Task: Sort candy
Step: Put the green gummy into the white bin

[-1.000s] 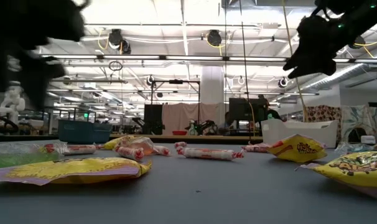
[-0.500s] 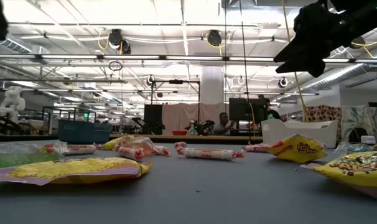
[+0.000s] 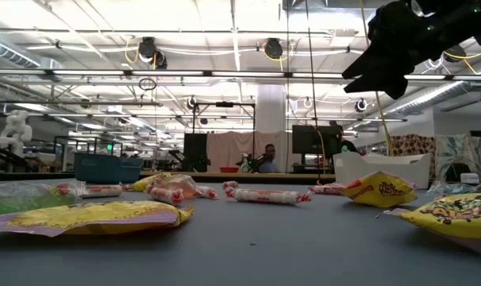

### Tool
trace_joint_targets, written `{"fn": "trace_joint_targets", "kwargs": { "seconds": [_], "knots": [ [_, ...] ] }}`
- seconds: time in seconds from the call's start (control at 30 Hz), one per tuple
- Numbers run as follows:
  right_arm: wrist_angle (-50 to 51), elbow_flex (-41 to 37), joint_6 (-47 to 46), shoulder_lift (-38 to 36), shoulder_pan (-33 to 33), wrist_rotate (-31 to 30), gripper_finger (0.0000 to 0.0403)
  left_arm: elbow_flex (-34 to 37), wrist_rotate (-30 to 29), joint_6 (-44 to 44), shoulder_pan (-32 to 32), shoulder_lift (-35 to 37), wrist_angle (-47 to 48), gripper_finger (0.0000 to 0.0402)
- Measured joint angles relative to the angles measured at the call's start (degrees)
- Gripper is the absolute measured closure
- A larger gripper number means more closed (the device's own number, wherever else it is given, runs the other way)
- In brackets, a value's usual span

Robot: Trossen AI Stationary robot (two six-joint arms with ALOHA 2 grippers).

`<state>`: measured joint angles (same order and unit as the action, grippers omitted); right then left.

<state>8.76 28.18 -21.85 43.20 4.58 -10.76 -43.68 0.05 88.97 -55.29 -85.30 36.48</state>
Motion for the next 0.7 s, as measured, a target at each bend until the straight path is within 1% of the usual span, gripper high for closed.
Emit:
{"fn": "trace_joint_targets", "kwargs": {
  "seconds": [0.17, 0.3, 0.47, 0.6, 0.7],
  "knots": [
    [-1.2, 0.0, 0.0, 0.0, 0.0, 0.1, 0.0193, 0.0, -0.9, -0.8, 0.0, -2.7, -0.9, 0.0163],
    [-1.2, 0.0, 0.0, 0.0, -0.9, 0.1, 0.0193, -0.2, -1.0, -2.0, 0.0, -3.6, -0.7, 0.0213],
    [-1.3, 0.0, 0.8, 0.0, -3.0, 0.1, 0.0193, -0.1, -2.7, -5.2, 0.2, -3.8, -1.1, 0.0273],
    [-1.3, 0.0, 1.5, 0.0, -5.3, 0.1, 0.0193, -0.1, -3.0, -8.0, 1.2, -3.8, -1.2, 0.0310],
    [-1.6, 0.0, 1.5, 0.0, -7.3, -0.3, 0.0193, -0.1, -3.4, -9.9, 1.7, -3.8, -1.2, 0.0329]
  ]
}}
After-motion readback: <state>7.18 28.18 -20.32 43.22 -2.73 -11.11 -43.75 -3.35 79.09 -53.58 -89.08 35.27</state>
